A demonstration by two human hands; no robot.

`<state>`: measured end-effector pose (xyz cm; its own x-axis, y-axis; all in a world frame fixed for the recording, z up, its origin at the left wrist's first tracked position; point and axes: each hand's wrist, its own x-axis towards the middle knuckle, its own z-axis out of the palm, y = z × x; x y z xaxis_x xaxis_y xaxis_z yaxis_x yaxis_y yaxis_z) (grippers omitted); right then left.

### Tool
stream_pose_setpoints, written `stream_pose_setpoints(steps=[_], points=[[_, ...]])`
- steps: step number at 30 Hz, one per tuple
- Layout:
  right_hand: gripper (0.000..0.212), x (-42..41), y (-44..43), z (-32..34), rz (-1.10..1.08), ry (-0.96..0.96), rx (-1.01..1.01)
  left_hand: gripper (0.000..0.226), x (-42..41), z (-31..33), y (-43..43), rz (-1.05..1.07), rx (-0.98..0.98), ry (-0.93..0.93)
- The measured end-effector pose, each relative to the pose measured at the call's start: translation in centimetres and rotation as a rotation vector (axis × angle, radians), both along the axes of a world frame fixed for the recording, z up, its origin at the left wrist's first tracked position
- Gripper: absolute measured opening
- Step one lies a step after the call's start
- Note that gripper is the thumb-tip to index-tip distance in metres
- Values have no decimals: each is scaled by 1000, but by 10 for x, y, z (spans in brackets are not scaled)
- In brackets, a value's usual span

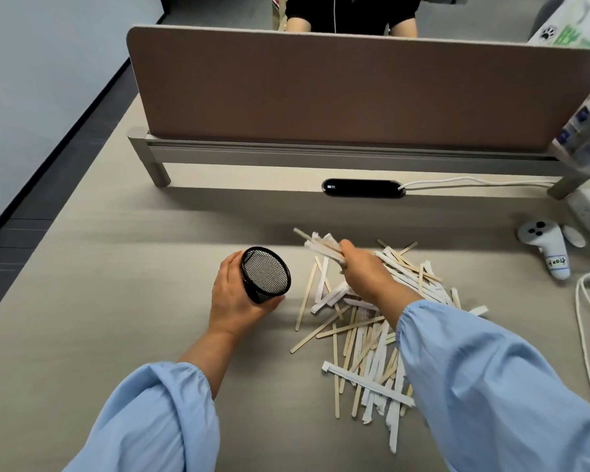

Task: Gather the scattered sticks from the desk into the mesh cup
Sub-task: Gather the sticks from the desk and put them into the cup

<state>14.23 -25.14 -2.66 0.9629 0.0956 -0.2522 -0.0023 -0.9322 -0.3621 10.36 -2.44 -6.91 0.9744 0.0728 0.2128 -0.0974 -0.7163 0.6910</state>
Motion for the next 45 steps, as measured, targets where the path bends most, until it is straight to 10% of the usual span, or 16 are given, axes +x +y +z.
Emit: stream_pose_setpoints(steps=[4, 11, 31, 38, 45], points=[[24, 0, 13, 5, -260, 54, 314, 98, -5, 3, 0, -12, -13, 1], [52, -5, 44, -27, -379, 226, 95, 94, -14, 2, 7, -74, 3, -27], [32, -11, 78, -37, -276, 171, -26, 95, -14, 0, 28, -76, -1, -14], [13, 1, 72, -25, -507, 76, 625, 95, -13, 2, 27, -86, -8, -5], [13, -1, 67, -26, -518, 151, 853, 94, -13, 2, 23, -95, 1, -21]])
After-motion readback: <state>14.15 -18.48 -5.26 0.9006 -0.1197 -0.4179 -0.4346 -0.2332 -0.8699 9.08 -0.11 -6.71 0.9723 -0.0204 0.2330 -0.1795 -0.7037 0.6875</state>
